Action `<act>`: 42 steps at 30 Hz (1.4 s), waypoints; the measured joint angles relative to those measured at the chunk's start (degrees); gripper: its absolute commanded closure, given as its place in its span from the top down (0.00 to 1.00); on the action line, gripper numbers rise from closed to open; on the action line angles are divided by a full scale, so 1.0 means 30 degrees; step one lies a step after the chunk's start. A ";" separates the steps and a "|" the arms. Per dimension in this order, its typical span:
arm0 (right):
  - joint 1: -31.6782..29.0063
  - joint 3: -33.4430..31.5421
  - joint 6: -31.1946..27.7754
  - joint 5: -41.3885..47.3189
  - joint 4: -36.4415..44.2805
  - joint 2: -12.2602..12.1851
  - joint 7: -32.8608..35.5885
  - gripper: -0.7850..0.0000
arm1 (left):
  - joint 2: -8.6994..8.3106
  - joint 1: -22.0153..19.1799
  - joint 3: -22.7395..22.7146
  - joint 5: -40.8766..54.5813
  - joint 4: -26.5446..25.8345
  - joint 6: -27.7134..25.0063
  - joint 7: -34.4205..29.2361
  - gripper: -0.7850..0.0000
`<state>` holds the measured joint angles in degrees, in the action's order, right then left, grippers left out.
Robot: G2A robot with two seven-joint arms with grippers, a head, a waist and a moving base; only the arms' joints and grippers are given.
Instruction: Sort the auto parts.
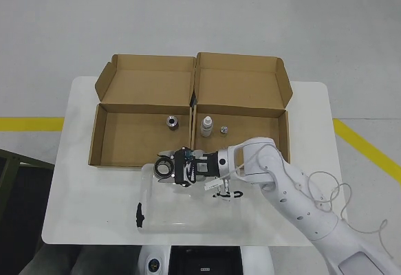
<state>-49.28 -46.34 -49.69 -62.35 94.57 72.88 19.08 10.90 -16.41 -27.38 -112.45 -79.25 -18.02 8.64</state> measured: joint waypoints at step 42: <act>0.4747 0.2736 0.3189 -0.0937 -0.6340 0.1965 -0.0001 0.00 | 0.0000 0.0000 0.0000 0.0000 0.0000 0.0000 0.0000 1.00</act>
<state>-35.04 -38.13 -40.12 -65.16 75.54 78.77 19.08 10.90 -16.41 -27.38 -112.45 -79.25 -18.02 8.64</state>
